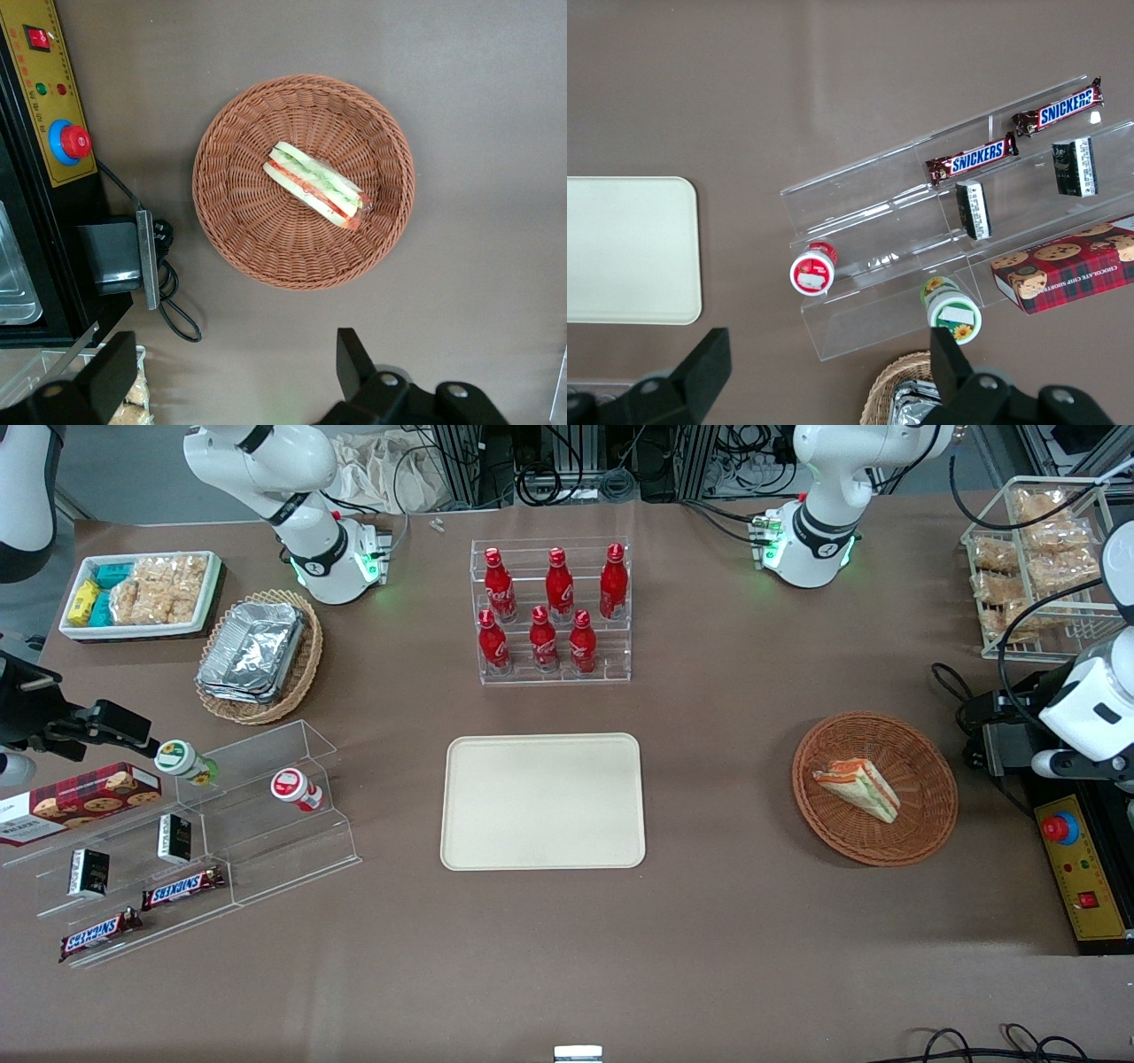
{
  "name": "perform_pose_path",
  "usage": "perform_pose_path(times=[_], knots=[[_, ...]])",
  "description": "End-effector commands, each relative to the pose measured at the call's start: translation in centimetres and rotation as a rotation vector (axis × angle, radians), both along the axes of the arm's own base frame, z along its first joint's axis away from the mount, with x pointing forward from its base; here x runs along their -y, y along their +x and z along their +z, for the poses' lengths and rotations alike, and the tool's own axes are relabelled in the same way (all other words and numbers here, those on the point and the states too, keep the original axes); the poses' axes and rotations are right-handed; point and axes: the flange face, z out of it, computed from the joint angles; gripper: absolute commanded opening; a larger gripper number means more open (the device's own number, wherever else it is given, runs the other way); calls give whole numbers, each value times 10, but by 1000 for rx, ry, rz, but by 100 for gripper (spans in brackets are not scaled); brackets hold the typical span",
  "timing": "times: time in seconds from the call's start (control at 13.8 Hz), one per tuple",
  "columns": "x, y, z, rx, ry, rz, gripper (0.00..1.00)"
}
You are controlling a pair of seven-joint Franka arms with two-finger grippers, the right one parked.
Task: Place sandwich from basket to tray
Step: 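Move the left gripper down over the wrapped sandwich in the wicker basket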
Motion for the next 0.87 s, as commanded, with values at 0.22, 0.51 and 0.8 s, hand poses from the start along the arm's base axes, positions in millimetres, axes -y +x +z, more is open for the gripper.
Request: perform_pose_path(times=[0.22, 0.51, 0.8], knots=[[6, 5, -5, -9, 2, 43, 100], [10, -2, -48, -32, -54, 108, 100], [13, -6, -91, -11, -50, 261, 100]])
